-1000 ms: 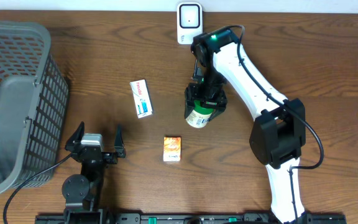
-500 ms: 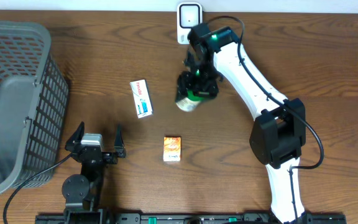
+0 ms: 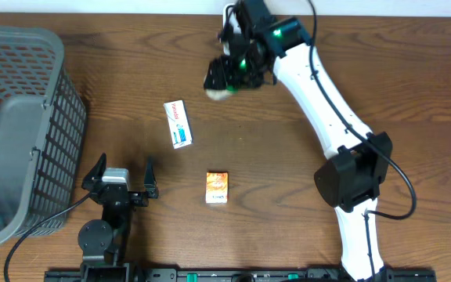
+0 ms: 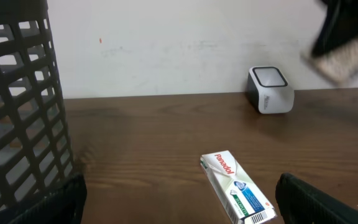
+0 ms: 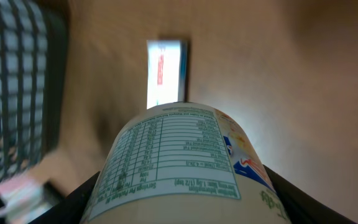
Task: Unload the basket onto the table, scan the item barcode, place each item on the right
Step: 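Lift the jar and carry it toward the scanner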
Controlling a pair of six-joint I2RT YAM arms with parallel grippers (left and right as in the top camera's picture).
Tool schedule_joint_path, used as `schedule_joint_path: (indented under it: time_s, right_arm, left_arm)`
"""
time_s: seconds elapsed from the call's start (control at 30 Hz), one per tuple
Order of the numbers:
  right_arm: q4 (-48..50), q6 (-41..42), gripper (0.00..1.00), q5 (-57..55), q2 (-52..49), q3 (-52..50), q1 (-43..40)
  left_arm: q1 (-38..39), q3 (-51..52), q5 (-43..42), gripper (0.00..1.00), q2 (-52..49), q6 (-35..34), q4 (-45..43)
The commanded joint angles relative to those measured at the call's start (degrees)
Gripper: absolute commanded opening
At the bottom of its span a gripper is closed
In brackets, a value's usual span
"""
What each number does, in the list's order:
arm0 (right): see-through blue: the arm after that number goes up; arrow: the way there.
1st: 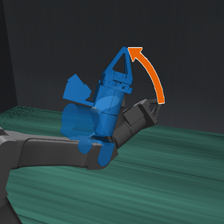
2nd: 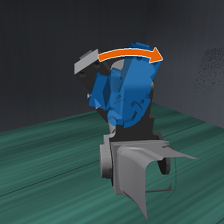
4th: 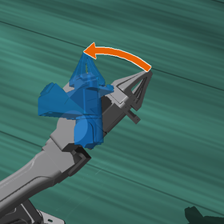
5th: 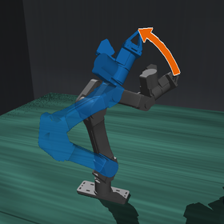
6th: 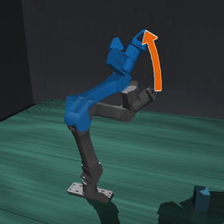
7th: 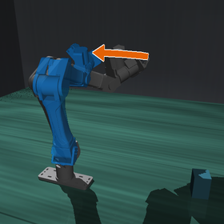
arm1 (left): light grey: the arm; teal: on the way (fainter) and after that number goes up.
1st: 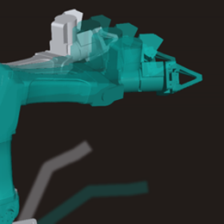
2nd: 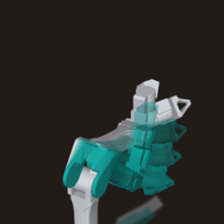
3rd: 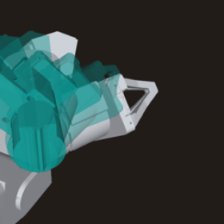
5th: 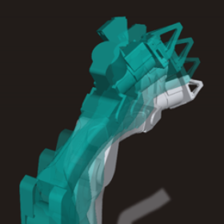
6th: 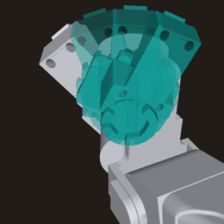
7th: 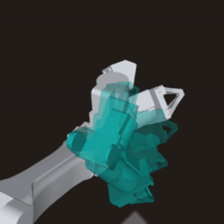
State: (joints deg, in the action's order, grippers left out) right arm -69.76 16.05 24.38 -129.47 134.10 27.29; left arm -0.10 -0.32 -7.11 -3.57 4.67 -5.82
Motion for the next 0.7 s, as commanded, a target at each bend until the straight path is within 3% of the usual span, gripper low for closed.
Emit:
schedule_joint_path:
  time_s: [0.0,0.23,0.37,0.67]
  right_arm:
    - [0.57,-4.55,0.46,-8.04,2.21,8.02,-0.90]
    - [3.78,-9.55,0.45,-22.01,2.21,16.74,0.57]
    - [8.87,-11.21,0.39,-30.18,2.16,15.89,0.85]
    - [24.85,-11.41,0.43,-34.47,1.73,8.13,0.11]
  left_arm:
    - [0.07,0.04,0.50,0.96,0.33,-0.28,-0.17]
    - [0.07,0.04,0.50,0.96,0.33,-0.28,-0.17]
    - [0.07,0.04,0.50,0.96,0.33,-0.28,-0.17]
    - [0.07,0.04,0.50,0.96,0.33,-0.28,-0.17]
